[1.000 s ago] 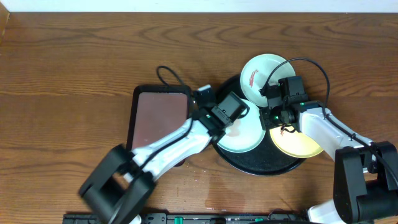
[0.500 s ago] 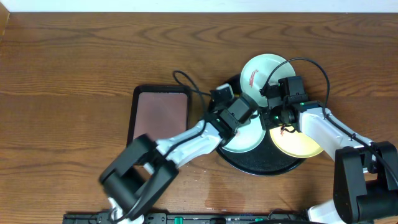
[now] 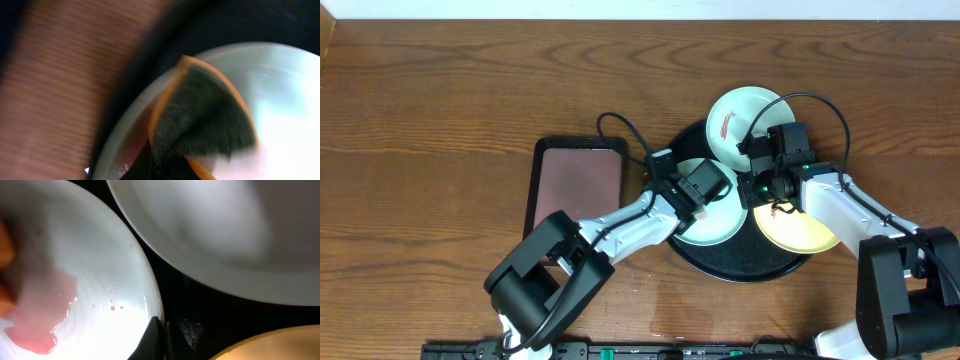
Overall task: Clean dirty plates on tray and stack at the side
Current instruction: 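Scrub the lower plate with the left-held sponge while right holds rim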
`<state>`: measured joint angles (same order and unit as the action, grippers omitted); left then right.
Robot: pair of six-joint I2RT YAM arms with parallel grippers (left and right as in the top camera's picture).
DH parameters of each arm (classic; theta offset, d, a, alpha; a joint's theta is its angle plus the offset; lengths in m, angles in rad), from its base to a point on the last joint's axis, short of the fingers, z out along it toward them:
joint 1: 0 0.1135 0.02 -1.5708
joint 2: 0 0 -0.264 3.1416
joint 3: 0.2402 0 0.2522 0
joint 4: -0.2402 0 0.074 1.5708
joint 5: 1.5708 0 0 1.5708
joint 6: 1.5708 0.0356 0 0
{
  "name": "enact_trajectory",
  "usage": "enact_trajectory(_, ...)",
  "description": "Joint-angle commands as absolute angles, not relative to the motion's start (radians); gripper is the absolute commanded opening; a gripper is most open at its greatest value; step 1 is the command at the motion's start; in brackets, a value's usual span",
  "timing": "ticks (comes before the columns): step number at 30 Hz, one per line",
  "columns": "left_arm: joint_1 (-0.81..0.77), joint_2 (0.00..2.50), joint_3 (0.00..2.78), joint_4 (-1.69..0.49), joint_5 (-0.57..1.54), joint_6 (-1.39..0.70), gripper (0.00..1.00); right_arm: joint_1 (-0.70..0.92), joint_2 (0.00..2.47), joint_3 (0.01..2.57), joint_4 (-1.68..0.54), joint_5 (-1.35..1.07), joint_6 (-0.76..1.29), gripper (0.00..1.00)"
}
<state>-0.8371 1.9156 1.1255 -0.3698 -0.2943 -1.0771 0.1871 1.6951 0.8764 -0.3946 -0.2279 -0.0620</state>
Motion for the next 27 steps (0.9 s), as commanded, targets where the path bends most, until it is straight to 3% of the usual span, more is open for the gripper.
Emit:
enact_trajectory(1,-0.794,1.903,1.104,-0.427,-0.383,-1.121,0.07,0.192,1.701,0.889,-0.406,-0.210,-0.062,0.01)
enact_trajectory(11,-0.793,1.742,1.103,-0.368,-0.169,-1.121,0.08,0.192,1.701,0.889,-0.400,-0.211,-0.061,0.01)
enact_trajectory(21,-0.852,1.903,1.103,-0.129,-0.112,-1.120,0.10,0.192,1.701,0.889,-0.401,-0.211,-0.061,0.01)
enact_trajectory(27,-0.849,1.966,1.103,-0.189,-0.031,-1.120,0.10,0.192,1.701,0.889,-0.406,-0.210,-0.061,0.01)
